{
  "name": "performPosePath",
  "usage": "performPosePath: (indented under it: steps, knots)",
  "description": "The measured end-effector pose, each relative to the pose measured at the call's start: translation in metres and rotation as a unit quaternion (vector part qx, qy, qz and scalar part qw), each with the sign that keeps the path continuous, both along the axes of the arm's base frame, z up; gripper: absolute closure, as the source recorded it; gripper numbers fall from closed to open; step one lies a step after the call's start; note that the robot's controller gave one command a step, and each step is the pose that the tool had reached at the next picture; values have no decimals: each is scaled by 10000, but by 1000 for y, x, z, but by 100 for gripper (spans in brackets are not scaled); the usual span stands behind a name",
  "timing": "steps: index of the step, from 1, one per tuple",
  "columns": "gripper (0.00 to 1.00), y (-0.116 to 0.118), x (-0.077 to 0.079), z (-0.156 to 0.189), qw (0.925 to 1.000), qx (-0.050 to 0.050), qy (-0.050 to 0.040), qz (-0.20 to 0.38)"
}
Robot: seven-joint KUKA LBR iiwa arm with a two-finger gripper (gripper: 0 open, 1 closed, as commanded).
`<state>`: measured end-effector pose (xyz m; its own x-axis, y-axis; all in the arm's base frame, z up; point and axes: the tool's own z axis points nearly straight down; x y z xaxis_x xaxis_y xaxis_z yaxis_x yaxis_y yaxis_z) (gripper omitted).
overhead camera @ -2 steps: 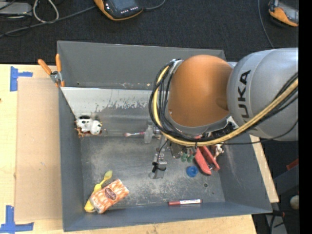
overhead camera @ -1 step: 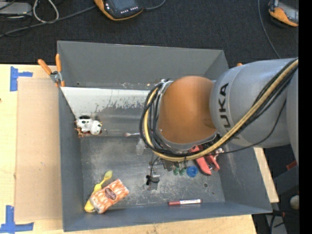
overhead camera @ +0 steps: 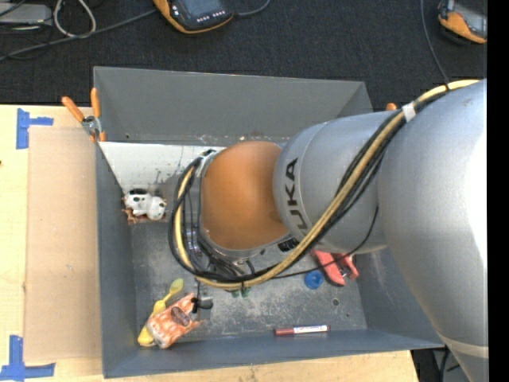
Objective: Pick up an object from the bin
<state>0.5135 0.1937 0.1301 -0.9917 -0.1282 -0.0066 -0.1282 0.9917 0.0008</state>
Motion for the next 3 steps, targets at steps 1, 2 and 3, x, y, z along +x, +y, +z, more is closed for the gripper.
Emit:
performPosePath:
  steps: [1, 2, 3]
  knots:
    - [0, 11, -23, -61, 9974, -25, 62, 718]
    - [100, 23, -31, -61, 9576, -4, -12, 2882]
    - [100, 23, -31, -61, 9577, -4, -10, 2878]
